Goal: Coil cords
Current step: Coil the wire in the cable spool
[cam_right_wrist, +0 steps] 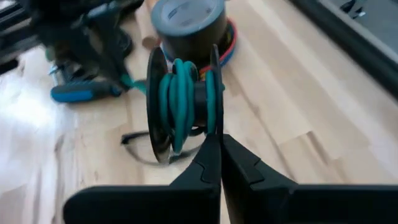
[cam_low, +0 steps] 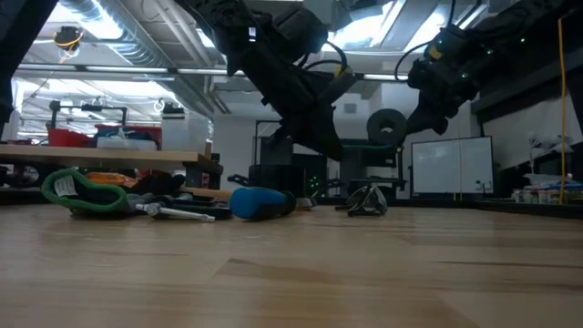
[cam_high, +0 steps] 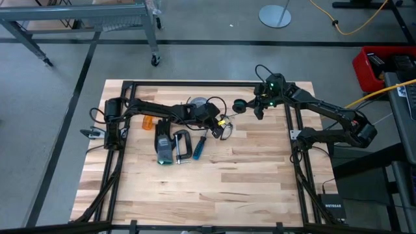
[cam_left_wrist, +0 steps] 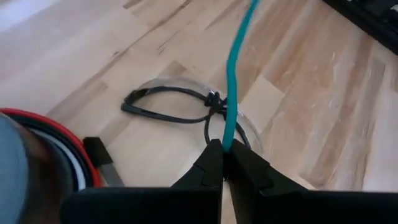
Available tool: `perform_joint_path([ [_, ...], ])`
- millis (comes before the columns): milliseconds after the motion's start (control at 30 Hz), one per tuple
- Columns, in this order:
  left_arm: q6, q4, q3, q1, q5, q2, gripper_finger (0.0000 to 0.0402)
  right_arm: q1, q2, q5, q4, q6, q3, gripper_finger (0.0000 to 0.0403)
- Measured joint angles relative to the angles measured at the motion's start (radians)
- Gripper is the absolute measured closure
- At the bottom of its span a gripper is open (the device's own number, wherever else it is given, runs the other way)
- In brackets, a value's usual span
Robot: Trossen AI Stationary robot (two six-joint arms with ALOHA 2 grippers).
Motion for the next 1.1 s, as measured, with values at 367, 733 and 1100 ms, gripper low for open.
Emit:
perform_joint_path([
  [367,0.05,0.119,0.0,0.074,0.018,0.0,0.0401,0.001,0.0,-0.06,-0.107,-0.021,0.0,0.0402],
  [733,0.127,0.305,0.0,0.084,0.157,0.0,0.0401,0.001,0.001,-0.2,-0.12,-0.108,0.0,0.0402],
  [1100,0.191,0.402,0.001,0.067,0.247,0.002,0.0401,0.022,0.001,-0.328,-0.117,-0.174,-0.001,0.0402],
])
